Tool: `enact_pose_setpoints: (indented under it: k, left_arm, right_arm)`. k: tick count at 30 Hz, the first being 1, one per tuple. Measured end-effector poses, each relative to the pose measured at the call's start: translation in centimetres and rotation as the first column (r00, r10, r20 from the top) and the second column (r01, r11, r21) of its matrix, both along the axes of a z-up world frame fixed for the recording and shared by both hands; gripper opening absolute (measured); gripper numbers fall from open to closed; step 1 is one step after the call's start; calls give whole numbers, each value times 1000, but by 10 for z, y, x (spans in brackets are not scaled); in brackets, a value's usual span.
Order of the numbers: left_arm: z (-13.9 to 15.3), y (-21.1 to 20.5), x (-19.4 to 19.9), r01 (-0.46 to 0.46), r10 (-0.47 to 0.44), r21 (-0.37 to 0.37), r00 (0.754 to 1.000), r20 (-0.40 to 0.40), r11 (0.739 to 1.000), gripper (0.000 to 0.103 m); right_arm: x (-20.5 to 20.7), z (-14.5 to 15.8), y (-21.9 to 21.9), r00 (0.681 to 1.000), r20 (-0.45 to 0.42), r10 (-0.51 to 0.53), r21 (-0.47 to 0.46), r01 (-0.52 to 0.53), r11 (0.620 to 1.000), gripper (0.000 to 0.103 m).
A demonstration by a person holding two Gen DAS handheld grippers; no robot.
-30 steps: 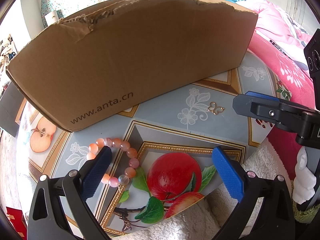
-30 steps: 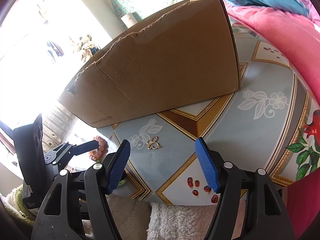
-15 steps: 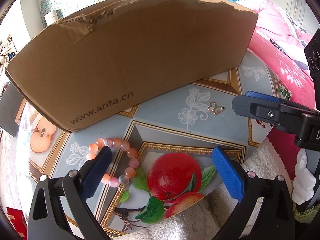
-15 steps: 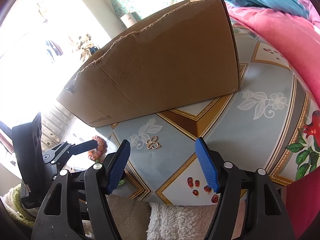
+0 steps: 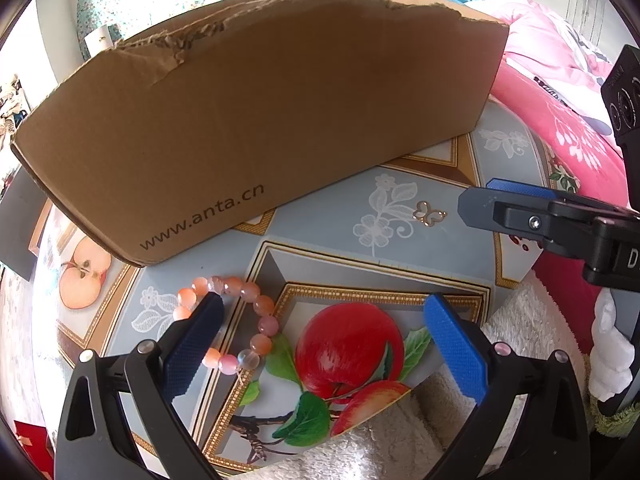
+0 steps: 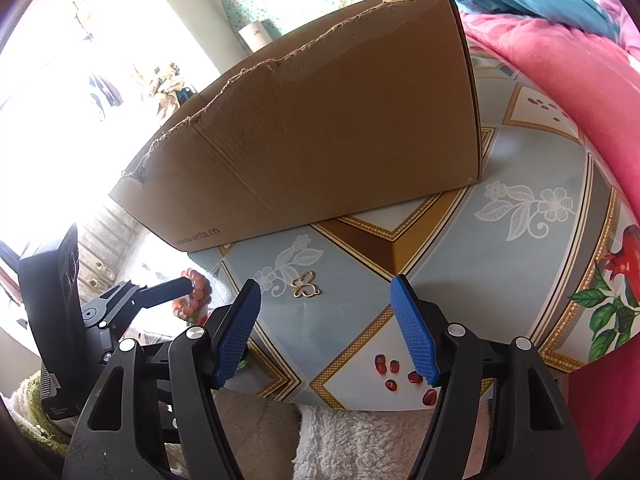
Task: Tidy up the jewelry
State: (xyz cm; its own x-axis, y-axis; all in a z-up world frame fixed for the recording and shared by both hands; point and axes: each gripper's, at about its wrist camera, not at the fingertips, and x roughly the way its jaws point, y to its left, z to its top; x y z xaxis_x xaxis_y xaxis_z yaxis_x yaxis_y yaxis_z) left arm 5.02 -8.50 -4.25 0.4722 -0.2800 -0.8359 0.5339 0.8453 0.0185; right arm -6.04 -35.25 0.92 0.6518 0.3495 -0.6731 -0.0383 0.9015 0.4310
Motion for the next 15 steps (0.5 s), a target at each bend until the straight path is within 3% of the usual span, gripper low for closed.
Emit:
enact_pose_setpoints:
  k: [8, 15]
  left_arm:
    - [0, 9, -4, 38, -37, -22, 999, 30, 999, 97]
    - [6, 27, -3, 40, -35, -85, 998, 59, 996, 92]
  right_arm:
    - [7, 3, 16, 999, -36, 12, -77, -15, 997, 64]
    - [17, 5, 23, 995, -82, 60, -116, -69, 991, 64]
